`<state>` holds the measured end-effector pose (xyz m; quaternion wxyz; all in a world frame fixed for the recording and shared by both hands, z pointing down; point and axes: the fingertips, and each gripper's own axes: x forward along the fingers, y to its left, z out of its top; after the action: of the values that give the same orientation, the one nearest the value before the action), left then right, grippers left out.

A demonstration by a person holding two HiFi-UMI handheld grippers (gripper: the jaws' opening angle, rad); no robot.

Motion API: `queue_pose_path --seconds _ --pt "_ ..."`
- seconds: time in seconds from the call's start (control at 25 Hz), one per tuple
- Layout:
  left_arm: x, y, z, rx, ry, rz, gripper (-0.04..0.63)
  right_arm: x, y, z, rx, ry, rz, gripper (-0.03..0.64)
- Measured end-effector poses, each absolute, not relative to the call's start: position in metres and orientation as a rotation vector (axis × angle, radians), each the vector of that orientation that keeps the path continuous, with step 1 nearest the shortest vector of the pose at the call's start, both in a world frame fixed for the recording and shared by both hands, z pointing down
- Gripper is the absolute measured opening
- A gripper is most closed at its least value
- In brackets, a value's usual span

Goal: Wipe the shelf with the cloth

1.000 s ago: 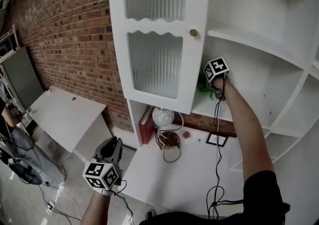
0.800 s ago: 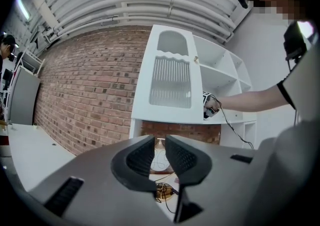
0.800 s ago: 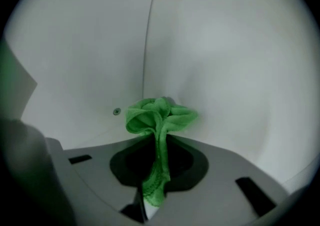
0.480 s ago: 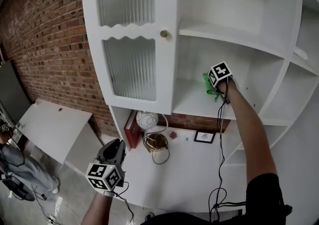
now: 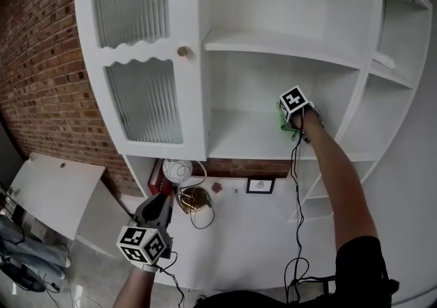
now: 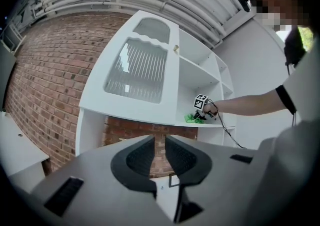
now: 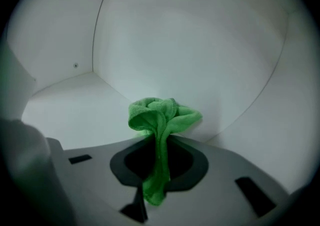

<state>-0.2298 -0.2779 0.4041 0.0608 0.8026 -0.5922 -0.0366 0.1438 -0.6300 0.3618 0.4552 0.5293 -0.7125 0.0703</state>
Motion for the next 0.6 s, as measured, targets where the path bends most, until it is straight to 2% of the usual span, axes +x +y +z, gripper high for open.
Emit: queue_pose_path --seconds 0.28,0.6 --pt "-0.226 -0.280 0.410 2.421 -1.770 -0.123 0.064 0.177 -0.627 0.368 1.183 -1.268 -0.154 0.044" --pt "-0.239 -0.276 0.411 2.380 -1.764 -0.179 0.064 0.195 -0.624 0.365 1.150 -1.064 -0.233 0.044"
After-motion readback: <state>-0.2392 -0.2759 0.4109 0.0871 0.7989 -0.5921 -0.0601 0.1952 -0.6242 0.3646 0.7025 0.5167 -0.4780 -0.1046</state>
